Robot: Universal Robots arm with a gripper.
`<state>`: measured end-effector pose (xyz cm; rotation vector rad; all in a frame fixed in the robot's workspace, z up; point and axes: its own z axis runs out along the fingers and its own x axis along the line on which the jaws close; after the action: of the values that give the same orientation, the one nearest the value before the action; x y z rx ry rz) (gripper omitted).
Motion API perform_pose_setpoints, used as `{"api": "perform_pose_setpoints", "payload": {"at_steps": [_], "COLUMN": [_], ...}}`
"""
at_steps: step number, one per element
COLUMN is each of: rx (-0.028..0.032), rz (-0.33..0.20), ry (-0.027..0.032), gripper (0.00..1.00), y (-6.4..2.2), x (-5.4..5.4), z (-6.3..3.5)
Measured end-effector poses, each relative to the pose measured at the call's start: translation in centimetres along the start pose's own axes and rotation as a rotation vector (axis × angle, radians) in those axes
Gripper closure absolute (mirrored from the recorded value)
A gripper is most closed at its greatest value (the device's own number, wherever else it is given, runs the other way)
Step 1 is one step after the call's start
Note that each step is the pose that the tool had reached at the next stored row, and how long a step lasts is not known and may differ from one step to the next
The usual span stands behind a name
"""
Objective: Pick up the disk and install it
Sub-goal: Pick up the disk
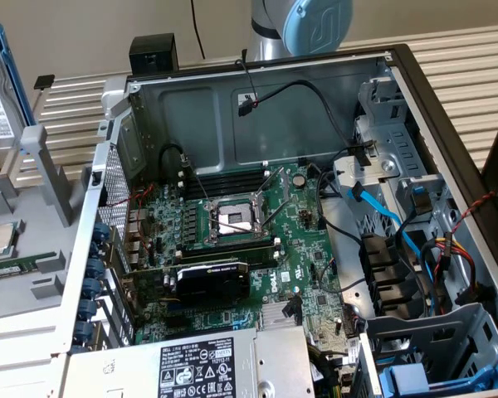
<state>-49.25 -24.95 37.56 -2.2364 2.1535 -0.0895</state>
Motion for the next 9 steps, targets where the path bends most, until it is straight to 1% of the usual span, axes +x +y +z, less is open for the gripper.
{"api": "perform_pose_setpoints", "payload": {"at_steps": [4,9], "rx": [0.0025,0.005], "rz": [0.0,0.0], "ry": [0.0004,0.0005], "gripper": [0.63,0.63], "y": [-0.3,-1.05], "x": [0.0,0.0], "z": [-1.2,-2.33]}}
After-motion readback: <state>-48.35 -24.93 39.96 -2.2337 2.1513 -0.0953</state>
